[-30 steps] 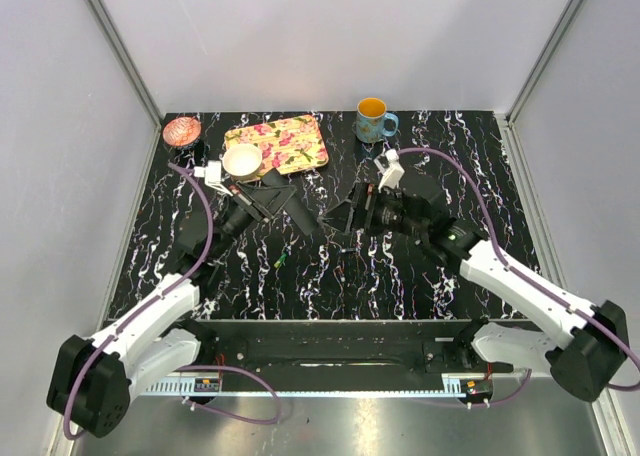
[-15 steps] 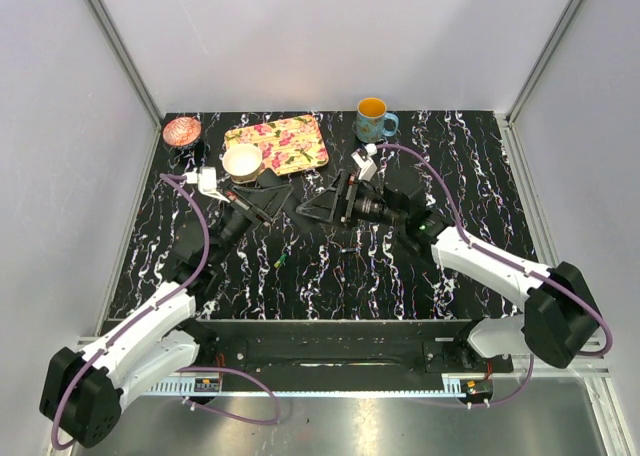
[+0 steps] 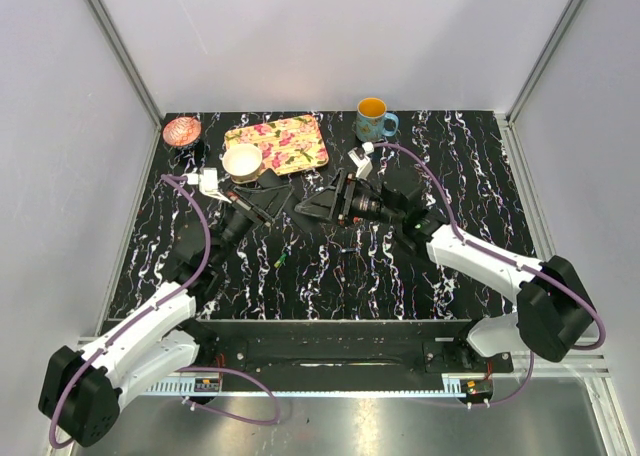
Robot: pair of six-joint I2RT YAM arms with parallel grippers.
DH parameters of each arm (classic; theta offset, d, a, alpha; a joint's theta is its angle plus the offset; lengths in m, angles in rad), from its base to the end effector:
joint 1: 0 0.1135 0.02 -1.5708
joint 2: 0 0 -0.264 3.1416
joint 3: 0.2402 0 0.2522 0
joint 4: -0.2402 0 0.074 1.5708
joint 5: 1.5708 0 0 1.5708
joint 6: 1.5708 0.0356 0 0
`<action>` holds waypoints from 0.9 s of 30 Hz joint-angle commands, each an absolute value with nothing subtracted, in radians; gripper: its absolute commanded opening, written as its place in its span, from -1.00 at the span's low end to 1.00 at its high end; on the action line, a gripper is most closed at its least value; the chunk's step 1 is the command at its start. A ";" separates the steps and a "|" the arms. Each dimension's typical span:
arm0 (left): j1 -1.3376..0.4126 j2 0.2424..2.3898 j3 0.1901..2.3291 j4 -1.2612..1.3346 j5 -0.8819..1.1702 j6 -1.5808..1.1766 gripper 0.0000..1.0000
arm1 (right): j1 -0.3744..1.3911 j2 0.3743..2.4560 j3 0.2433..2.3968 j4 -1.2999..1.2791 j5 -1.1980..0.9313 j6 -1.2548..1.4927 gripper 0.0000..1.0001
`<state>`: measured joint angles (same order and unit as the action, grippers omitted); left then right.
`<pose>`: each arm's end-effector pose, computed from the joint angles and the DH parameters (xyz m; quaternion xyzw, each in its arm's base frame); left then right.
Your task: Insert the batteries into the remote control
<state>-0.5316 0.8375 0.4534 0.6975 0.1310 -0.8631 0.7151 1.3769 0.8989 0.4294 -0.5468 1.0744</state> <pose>0.1673 -0.1038 0.3072 -0.0446 0.5875 -0.5478 0.5939 0.2284 0.2228 0.3081 -0.0586 0.7192 0.6404 0.2630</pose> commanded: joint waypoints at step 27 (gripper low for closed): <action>-0.546 0.816 0.485 0.732 0.077 -0.830 -1.00 | 0.715 1.385 0.874 0.445 -0.597 1.092 -0.21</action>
